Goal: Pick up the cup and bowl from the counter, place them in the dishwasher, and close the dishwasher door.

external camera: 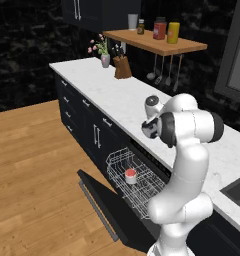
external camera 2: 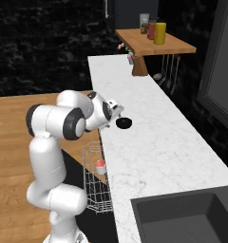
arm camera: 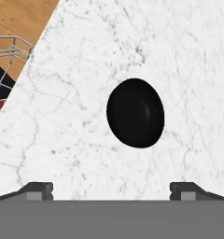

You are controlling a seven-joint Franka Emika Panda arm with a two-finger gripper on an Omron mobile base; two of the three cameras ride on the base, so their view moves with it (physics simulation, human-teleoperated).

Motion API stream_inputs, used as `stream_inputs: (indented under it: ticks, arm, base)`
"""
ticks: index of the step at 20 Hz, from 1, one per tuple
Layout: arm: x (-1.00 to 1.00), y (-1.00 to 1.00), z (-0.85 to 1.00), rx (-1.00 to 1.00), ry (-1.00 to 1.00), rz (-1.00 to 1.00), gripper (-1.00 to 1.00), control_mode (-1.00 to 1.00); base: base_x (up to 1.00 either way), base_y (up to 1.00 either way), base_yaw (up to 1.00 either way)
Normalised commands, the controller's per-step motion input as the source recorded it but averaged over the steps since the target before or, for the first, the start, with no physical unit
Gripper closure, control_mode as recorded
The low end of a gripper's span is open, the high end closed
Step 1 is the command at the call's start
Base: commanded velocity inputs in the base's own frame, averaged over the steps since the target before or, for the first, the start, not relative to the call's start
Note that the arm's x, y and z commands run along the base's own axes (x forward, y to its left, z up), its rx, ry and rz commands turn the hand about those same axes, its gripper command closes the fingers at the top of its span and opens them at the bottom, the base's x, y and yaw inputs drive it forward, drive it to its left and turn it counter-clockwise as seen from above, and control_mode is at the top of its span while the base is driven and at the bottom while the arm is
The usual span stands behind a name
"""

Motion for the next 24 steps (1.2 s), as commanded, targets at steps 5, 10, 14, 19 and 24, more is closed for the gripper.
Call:
stream_inputs:
  ticks: [5, 10, 14, 19, 24]
  arm:
    - [0.41, -0.02, -0.32, 0.03, 0.01, 0.05, -1.0, -1.0]
    - [0.55, 0.0, -0.2, 0.05, 0.04, 0.07, -1.0, -1.0]
    - [0.54, 0.0, -0.14, 0.04, 0.05, 0.05, -1.0, -1.0]
    - [0.52, -0.01, -0.09, 0.03, 0.05, 0.02, -1.0, -1.0]
    - [0.33, -0.08, -0.22, 0.01, 0.04, 0.0, -1.0, -1.0]
  base:
    - [0.0, 0.0, 0.0]
    - [0.0, 0.0, 0.0]
    - [0.0, 0.0, 0.0]
    - [0.0, 0.0, 0.0]
    - [0.0, 0.0, 0.0]
